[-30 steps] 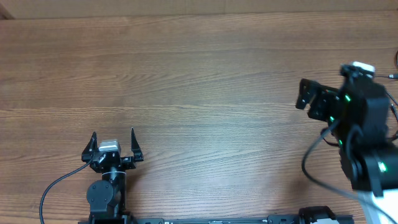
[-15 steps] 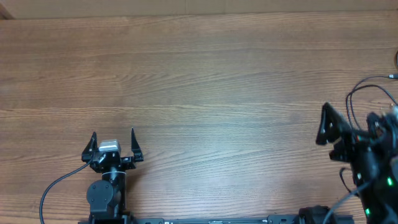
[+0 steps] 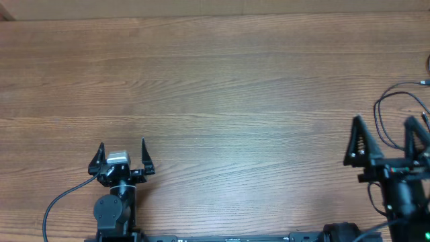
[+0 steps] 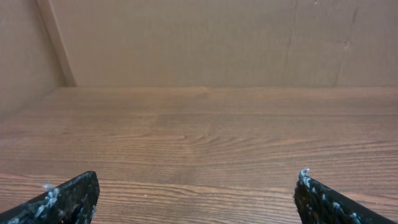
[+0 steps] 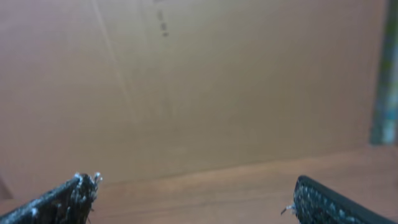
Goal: Untangle cables
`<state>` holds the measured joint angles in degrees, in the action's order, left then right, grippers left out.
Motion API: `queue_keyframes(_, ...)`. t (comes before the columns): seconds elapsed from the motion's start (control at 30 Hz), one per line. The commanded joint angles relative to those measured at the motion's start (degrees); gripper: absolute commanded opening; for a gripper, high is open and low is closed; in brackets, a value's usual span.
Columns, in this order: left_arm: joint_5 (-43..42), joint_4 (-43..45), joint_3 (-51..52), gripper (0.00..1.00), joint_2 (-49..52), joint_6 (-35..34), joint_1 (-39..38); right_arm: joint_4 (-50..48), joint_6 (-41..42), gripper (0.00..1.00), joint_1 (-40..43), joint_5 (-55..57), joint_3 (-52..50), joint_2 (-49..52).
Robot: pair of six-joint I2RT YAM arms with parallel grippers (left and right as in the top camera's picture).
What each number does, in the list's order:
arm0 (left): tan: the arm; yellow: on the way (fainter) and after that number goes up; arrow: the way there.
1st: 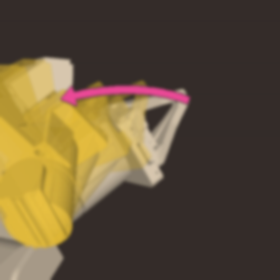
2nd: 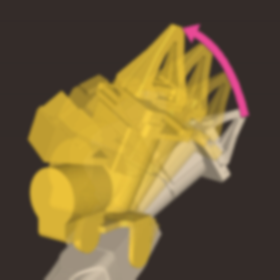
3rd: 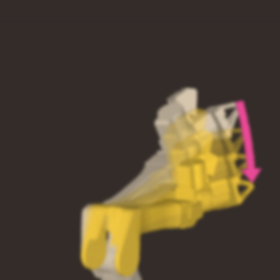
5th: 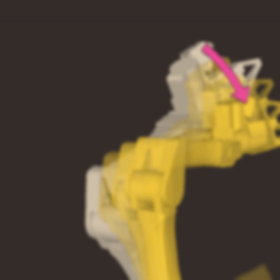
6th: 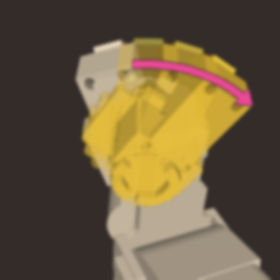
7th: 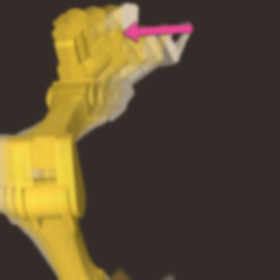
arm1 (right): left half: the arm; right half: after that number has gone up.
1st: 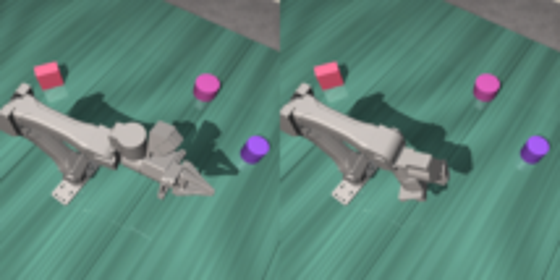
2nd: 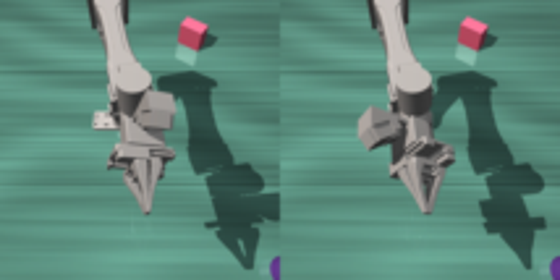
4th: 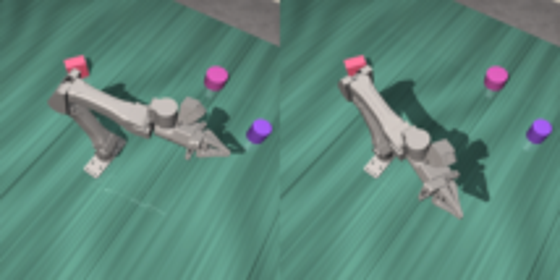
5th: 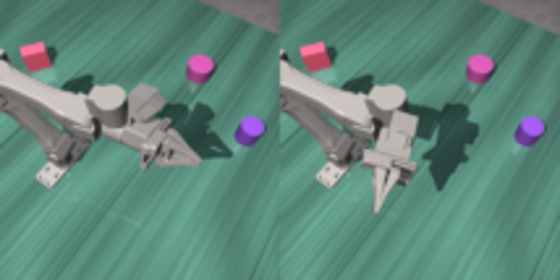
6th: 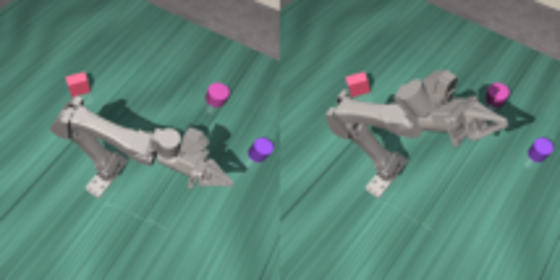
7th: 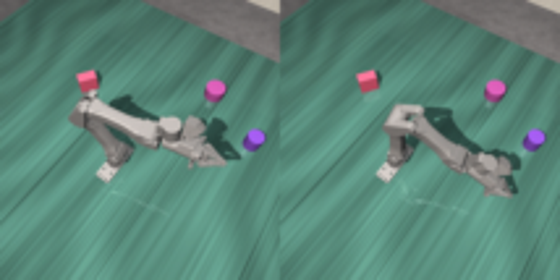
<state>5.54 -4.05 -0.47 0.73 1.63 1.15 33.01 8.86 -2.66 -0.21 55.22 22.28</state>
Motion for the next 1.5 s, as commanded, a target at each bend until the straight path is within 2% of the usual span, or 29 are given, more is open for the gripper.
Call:
queue_keyframes(0.0, -0.7, 0.0, 0.2, 1.00, -0.5, -0.5, -0.1, -4.6, -1.4, 1.00, 0.1, -5.1, -5.1, 0.0)
queue_keyframes(0.23, -0.7, 0.0, 0.2, 1.00, -0.5, -0.5, -0.1, -19.5, 2.4, 1.00, 0.1, -5.5, -14.9, 0.1)
queue_keyframes(0.47, -0.7, 0.0, 0.2, 1.00, -0.5, -0.5, -0.1, -52.4, 2.9, 1.00, 0.1, -4.1, -34.6, 0.2)
queue_keyframes(0.57, -0.7, 0.0, 0.2, 1.00, -0.5, -0.5, -0.1, -59.4, 2.8, 1.00, 0.1, -3.0, -40.2, 0.2)
queue_keyframes(0.83, -0.7, 0.0, 0.2, 1.00, -0.5, -0.5, -0.1, -59.4, -6.4, 1.00, 0.1, -2.5, -45.9, 0.1)
queue_keyframes(1.17, -0.7, 0.0, 0.2, 1.00, -0.5, -0.5, -0.1, -51.7, -8.1, 1.00, 0.4, -2.5, -48.5, -9.8)
queue_keyframes(1.47, -0.7, 0.0, 0.2, 1.00, -0.5, -0.5, -0.1, -44.4, -8.4, 1.00, 5.7, -3.7, -48.5, -21.2)
